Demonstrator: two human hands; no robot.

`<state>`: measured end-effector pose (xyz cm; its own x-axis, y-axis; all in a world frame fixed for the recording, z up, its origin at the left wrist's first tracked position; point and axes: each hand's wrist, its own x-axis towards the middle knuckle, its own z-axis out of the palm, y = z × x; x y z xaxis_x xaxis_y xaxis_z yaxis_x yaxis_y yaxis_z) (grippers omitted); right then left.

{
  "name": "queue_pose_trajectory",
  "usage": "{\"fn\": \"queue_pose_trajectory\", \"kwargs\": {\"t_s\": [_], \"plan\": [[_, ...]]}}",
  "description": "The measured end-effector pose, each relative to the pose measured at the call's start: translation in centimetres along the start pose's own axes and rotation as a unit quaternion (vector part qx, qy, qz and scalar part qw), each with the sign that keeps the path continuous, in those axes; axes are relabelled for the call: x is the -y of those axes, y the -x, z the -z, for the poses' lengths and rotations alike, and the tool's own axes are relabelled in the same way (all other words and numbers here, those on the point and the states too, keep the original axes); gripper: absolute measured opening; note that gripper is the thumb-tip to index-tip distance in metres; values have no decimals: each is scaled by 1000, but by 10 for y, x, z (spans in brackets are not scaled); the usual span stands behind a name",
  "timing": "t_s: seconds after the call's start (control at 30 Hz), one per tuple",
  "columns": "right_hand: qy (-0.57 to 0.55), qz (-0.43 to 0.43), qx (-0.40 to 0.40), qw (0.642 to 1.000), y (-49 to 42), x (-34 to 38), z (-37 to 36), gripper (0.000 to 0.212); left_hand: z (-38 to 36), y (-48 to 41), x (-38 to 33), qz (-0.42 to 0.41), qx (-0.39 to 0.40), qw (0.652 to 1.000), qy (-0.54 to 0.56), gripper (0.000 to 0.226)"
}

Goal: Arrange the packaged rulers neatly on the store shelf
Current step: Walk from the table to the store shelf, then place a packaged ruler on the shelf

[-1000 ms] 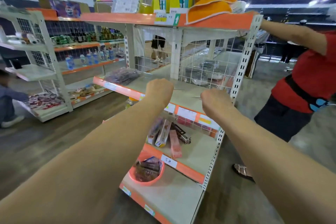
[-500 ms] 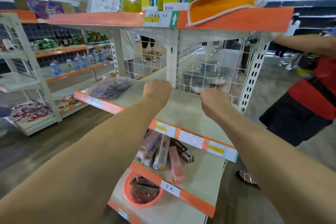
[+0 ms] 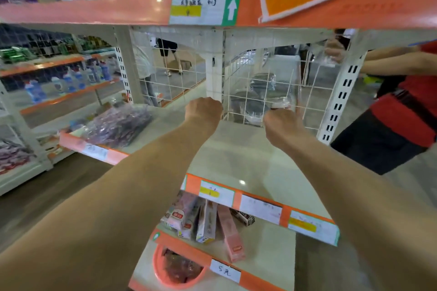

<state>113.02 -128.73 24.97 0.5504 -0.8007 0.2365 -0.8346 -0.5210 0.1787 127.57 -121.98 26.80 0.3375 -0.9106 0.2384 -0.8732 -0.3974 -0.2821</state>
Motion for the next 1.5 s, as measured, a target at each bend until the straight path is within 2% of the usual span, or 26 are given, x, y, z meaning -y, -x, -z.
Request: {"fn": "queue_pose_trajectory", "kwargs": {"t_s": [0.2, 0.4, 0.5, 0.6, 0.73, 0.83, 0.87, 0.93, 1.0, 1.1, 1.23, 1.43, 1.5], "plan": [[0, -26, 20, 999, -37, 26, -11, 23, -27, -39, 26, -57, -15, 998, 18, 28], [-28, -89, 44, 995, -69, 59, -13, 32, -59, -73, 53, -103, 9, 994, 37, 32], [-31, -93, 41, 994, -80, 74, -20, 30, -84, -86, 64, -96, 19, 989, 113, 35], [-66, -98, 27, 993, -84, 83, -29, 24, -104, -97, 72, -97, 38, 965, 242, 34], [-163, -105, 71, 978, -94, 85, -34, 20, -117, -107, 83, -114, 105, 916, 370, 32], [-241, -105, 102, 959, -96, 79, -31, 18, -120, -109, 91, -86, 161, 844, 504, 25], [-286, -111, 114, 945, -96, 77, -31, 18, -120, -109, 94, -64, 187, 814, 547, 22], [-410, -138, 144, 890, -94, 74, -31, 15, -120, -108, 99, -24, 238, 757, 608, 16], [-495, -168, 169, 835, -94, 71, -33, 17, -122, -108, 100, -1, 257, 718, 647, 15], [-529, -181, 197, 805, -96, 69, -37, 23, -125, -110, 95, 32, 263, 669, 694, 18], [-548, -173, 193, 796, -99, 71, -41, 29, -120, -104, 87, 35, 329, 576, 748, 21], [-593, -187, 116, 774, -105, 67, -52, 47, -123, -99, 87, 46, 335, 527, 779, 19], [-607, -198, 114, 761, -106, 63, -55, 49, -126, -99, 92, 46, 329, 535, 777, 20]]}}
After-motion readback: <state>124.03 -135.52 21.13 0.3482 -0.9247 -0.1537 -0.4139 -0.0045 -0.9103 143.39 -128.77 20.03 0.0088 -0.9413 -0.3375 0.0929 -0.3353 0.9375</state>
